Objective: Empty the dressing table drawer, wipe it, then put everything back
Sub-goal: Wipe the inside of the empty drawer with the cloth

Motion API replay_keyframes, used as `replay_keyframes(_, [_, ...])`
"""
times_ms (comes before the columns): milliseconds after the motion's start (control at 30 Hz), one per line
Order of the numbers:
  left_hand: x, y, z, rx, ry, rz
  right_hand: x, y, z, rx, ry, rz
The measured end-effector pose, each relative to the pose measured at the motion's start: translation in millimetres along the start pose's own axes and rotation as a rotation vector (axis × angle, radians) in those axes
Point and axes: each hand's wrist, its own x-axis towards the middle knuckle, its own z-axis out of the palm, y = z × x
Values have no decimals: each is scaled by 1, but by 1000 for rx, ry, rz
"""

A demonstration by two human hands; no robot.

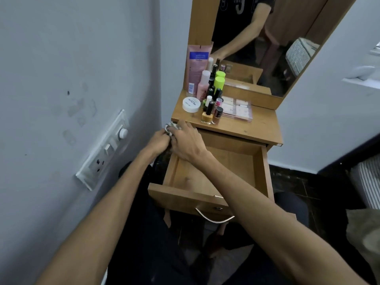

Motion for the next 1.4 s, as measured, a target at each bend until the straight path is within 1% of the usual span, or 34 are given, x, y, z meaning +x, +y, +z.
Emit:
replay_keyframes(33, [-13, 6, 5, -52, -23, -53, -2, 0, 6, -49, -13, -1])
replay_keyframes(100, [-20, 12, 14, -138, -45, -86, -2, -2, 11, -100, -60, -1])
replay_keyframes(200, [-16, 15, 12, -137, -86, -100, 3, -9, 4, -103, -123, 15])
replay_keyframes(267, [-16, 12, 8, -56, -103, -109, 5, -12, -2, -94, -158, 27])
replay_keyframes(367, [-37, 9, 0, 85, -119, -117, -4, -19, -13, 9, -242, 10])
replay_keyframes(500, [-64, -1, -14, 261, -223, -178, -28, -29, -19, 165, -337, 14])
replay_keyframes(633, [-94, 1, -23, 451, -261, -132, -62, -25, -37, 378, -373, 60])
replay_keyframes(700, [-109, 7, -26, 508, -238, -63, -85, -21, -52, 467, -319, 45])
replay_keyframes(767, [-126, 14, -28, 564, -171, 56, -113, -19, -64, 506, -235, -21])
replay_keyframes(833, [-146, 22, -29, 611, -152, 189, -142, -19, -70, 464, -129, -106])
replay_keyframes(933, [-177, 25, -27, 719, -203, 356, -180, -14, -69, 281, -26, -280])
replay_keyframes(1000, [-191, 17, -21, 887, -173, 465, -195, -10, -64, 127, -2, -406])
replay_keyframes(1067, [-192, 3, -11, 1103, -93, 551, -205, -8, -48, 36, -7, -469])
replay_keyframes(1100, [-190, -5, -5, 1169, -55, 574, -209, -9, -39, 9, -13, -481])
replay_keyframes(1200, [-184, -20, 7, 1262, 18, 544, -208, -17, -11, -62, 20, -475])
replay_keyframes(1267, [-184, -20, 6, 1314, 69, 503, -203, -23, 2, -43, 52, -462])
replay_keyframes(1333, [-189, -20, 2, 1334, 77, 461, -202, -23, 14, -53, 38, -496])
replay_keyframes(1400, [-196, -23, 0, 1299, 58, 405, -207, -21, 29, -113, 8, -527])
